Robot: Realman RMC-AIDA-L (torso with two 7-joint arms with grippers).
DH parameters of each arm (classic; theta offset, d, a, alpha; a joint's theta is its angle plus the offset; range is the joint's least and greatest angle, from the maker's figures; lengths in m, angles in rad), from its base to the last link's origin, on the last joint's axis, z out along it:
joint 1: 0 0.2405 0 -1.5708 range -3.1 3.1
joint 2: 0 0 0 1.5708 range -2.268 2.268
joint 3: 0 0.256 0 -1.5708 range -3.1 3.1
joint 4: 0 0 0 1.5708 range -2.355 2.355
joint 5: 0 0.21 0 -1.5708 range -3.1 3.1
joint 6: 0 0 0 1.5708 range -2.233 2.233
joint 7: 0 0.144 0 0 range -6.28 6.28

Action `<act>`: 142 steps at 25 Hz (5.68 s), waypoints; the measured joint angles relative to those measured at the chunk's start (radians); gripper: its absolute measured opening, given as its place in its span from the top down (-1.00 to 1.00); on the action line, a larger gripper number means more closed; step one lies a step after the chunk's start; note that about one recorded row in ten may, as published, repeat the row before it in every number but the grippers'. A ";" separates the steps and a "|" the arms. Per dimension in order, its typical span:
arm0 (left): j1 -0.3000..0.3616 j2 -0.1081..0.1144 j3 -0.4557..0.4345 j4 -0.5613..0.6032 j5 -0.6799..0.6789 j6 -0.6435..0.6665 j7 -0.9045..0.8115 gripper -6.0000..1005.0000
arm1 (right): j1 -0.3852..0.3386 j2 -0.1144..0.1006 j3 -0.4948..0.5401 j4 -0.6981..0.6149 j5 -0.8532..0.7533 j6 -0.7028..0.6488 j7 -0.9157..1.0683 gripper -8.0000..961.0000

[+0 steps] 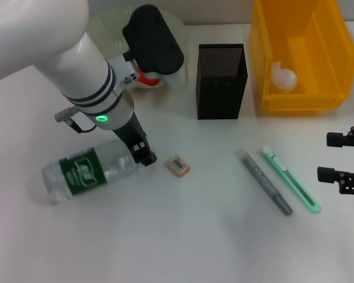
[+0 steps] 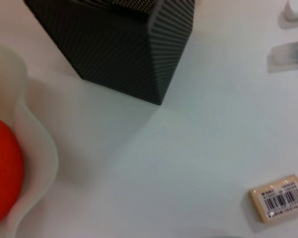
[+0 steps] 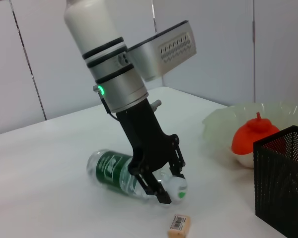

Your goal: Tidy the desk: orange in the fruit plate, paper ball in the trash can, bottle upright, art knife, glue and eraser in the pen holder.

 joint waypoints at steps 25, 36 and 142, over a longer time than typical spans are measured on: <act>0.388 0.010 -0.357 0.469 -0.247 -0.022 0.148 0.11 | 0.041 0.002 0.001 0.000 0.009 0.001 0.007 -0.52; 0.599 0.011 -0.442 0.405 -0.627 -0.208 0.396 0.11 | 0.059 0.002 0.002 0.000 0.009 0.002 0.012 -0.52; 0.636 0.113 -0.939 -0.304 -1.017 0.403 1.384 -0.71 | 0.558 0.005 -0.796 0.052 -0.817 0.336 1.458 -0.33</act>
